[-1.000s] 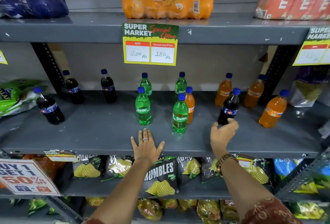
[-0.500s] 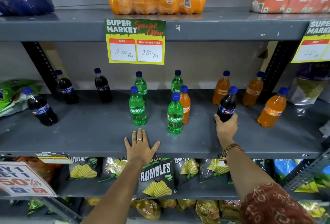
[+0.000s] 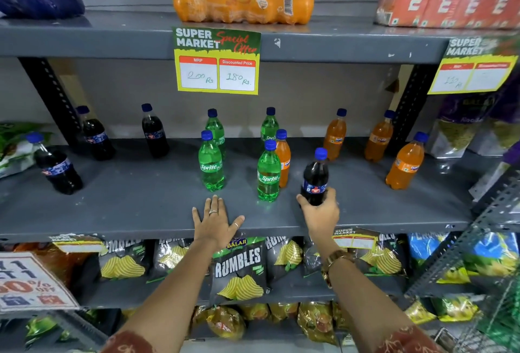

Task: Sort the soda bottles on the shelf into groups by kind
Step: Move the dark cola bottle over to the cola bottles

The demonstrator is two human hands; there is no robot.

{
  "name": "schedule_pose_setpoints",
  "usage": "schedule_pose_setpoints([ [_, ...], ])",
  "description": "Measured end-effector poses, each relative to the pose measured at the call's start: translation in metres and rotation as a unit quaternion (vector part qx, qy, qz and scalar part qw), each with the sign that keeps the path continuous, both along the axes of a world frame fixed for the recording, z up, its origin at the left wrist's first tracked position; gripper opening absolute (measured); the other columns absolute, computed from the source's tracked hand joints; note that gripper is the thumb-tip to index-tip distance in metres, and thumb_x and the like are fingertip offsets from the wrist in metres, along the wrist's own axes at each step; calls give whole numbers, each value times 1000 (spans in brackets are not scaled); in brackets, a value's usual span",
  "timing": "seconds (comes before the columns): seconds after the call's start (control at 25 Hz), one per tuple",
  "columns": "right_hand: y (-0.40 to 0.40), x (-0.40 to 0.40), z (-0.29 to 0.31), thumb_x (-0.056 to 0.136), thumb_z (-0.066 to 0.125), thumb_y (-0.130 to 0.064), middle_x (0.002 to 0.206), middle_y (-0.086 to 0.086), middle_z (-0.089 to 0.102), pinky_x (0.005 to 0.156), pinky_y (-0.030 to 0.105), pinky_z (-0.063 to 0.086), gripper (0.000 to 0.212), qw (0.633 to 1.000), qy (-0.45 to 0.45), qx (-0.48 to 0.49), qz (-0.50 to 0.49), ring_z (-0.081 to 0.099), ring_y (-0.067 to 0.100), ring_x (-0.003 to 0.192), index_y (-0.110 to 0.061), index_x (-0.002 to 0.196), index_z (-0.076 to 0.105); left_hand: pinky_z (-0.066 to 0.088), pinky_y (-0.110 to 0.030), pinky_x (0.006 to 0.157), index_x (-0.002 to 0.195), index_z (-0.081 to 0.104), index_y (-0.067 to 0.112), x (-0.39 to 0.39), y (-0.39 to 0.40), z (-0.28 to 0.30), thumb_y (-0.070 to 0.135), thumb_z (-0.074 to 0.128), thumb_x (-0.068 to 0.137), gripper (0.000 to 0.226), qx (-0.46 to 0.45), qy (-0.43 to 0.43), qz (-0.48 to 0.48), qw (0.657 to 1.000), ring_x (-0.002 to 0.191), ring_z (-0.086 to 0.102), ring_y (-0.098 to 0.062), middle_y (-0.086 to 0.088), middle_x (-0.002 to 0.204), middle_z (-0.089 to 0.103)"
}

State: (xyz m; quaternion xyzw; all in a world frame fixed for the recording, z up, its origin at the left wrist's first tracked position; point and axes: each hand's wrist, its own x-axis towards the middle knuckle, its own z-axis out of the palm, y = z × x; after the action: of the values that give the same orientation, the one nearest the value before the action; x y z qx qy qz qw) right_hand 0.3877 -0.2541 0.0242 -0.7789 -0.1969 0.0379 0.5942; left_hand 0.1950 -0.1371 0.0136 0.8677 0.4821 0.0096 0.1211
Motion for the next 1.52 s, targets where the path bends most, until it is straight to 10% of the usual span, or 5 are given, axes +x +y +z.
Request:
schedule_pose_setpoints([
  [1.52, 264, -252, 9, 71, 74, -34, 104, 18, 66, 79, 40, 47, 53, 955, -62, -81, 277, 59, 38, 101, -7, 107, 47, -7, -49, 117, 149, 6, 15, -210, 140, -14, 63, 21, 91, 77, 74, -32, 27, 996, 147, -1, -17, -1, 160, 5],
])
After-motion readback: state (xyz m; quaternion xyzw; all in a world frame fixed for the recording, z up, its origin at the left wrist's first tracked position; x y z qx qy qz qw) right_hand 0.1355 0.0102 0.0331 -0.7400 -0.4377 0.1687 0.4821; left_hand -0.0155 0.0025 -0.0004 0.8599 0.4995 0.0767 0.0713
